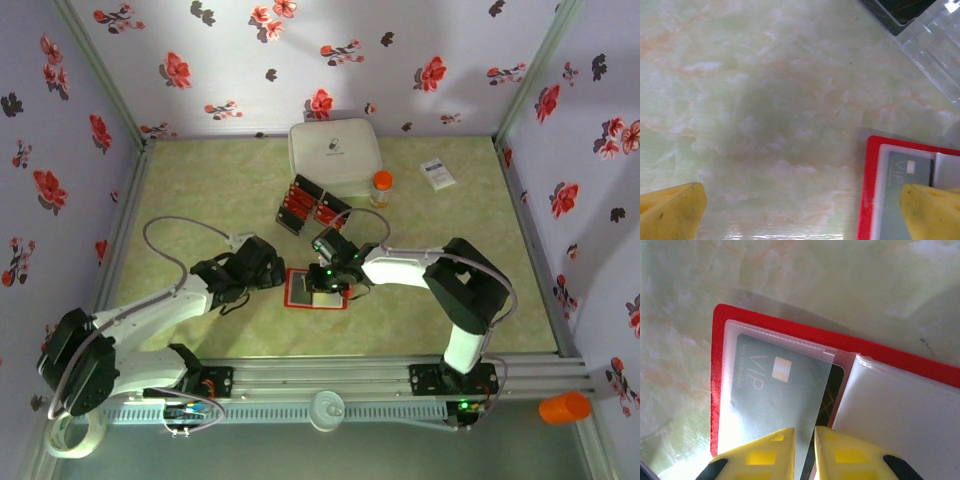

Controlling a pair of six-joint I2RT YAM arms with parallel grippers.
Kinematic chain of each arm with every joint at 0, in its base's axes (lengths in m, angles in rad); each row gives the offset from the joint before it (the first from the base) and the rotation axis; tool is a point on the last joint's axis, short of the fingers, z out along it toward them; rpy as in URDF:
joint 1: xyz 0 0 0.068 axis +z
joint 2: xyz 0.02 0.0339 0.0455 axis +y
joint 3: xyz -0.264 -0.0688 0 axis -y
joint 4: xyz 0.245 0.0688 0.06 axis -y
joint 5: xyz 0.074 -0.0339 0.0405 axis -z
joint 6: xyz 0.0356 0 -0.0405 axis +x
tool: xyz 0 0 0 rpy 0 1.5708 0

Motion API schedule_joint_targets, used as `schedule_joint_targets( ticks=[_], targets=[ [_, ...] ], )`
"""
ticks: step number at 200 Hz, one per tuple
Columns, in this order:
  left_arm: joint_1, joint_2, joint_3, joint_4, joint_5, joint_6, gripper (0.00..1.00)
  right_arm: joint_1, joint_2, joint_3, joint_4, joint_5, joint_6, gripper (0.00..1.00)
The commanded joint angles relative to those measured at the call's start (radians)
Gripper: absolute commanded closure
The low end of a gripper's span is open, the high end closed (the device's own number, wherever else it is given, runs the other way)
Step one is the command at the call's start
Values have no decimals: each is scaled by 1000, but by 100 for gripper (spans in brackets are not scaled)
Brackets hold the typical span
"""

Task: Put the credit cards into the card holder
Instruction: Insert the credit card into the card slot.

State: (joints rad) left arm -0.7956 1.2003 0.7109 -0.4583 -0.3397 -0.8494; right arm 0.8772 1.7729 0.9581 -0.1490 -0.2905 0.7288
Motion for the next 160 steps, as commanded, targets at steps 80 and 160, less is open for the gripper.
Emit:
schedule_joint_targets(
  ticks=[80, 160],
  targets=[
    [6, -17, -40, 39, 51, -15, 0, 3, -68, 73, -154, 4, -43, 82],
    [6, -14, -53, 29, 80, 63, 0, 1, -20, 96, -137, 59, 4, 100]
  ],
)
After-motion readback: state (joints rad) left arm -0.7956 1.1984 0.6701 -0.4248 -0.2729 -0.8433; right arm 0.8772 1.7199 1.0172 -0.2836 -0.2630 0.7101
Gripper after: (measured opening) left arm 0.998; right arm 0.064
